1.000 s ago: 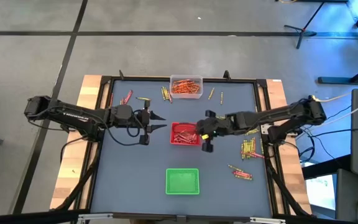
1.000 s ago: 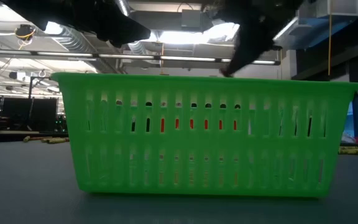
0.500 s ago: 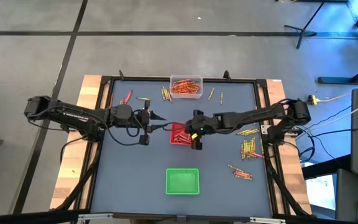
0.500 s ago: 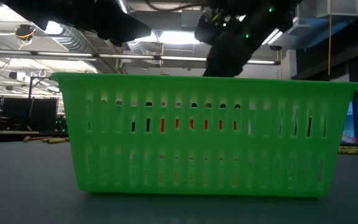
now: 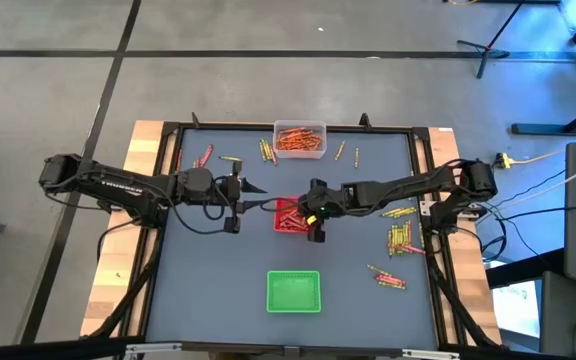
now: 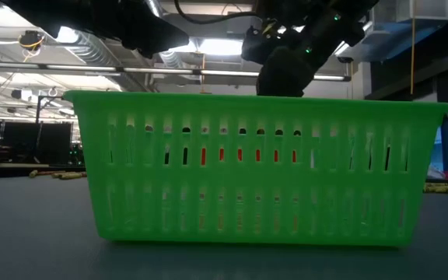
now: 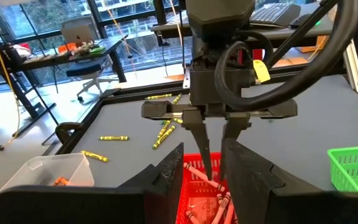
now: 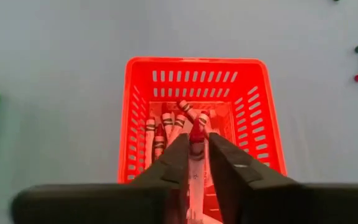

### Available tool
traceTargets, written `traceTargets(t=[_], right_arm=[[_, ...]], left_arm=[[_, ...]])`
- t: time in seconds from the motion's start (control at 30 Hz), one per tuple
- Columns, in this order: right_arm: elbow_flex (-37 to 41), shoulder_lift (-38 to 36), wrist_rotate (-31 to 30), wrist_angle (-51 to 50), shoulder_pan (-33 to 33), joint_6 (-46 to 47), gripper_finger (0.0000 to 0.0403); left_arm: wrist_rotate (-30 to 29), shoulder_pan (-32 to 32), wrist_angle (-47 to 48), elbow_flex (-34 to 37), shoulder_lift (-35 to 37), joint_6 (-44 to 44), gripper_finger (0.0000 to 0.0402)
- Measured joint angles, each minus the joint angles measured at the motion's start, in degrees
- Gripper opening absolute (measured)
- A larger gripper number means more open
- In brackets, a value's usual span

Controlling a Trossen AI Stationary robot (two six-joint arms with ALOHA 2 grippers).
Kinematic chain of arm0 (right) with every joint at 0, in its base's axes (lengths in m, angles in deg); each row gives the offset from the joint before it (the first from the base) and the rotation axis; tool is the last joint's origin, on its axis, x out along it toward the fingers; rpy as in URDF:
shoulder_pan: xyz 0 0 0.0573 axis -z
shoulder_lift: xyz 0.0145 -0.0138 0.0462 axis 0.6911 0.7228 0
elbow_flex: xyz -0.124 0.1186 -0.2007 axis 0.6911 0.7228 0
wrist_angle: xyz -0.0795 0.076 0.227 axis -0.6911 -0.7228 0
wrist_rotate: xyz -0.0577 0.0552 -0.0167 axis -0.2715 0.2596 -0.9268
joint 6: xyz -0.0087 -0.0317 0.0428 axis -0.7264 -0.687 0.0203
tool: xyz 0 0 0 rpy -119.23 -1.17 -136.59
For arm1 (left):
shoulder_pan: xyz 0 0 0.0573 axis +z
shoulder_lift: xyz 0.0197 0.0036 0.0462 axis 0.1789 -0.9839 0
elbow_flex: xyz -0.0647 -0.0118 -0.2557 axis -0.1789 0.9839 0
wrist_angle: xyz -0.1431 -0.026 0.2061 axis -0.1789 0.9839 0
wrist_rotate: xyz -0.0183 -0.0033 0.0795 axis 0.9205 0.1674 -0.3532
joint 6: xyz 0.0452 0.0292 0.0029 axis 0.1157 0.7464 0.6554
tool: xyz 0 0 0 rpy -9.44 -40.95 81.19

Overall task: Sort crayons
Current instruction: Put the red crayon into the red bin

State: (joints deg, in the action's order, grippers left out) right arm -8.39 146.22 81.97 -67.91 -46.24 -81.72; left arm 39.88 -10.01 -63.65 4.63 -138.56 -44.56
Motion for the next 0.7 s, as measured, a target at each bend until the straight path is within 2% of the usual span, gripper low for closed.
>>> traceTargets(t=[0.13, 0.27, 0.47, 0.7], right_arm=[[0.0, -0.64, 0.51, -1.22, -0.06, 0.12, 0.0121], [-2.41, -3.52, 3.56, -9.33, -0.09, 1.34, 0.0154], [-4.02, -11.56, 10.08, -25.57, -0.94, 8.08, 0.0159], [-1.19, -19.36, 4.92, -38.4, -7.22, 17.94, 0.0155]], left_arm=[[0.0, 0.0, 0.0, 0.0, 0.0, 0.0, 0.0099], [0.0, 0.0, 0.02, 0.02, 0.0, -0.01, 0.0099], [0.04, 0.0, 0.04, 0.02, 0.0, -0.07, 0.0099], [0.66, -0.02, 0.04, 0.02, 0.0, -0.11, 0.0099]])
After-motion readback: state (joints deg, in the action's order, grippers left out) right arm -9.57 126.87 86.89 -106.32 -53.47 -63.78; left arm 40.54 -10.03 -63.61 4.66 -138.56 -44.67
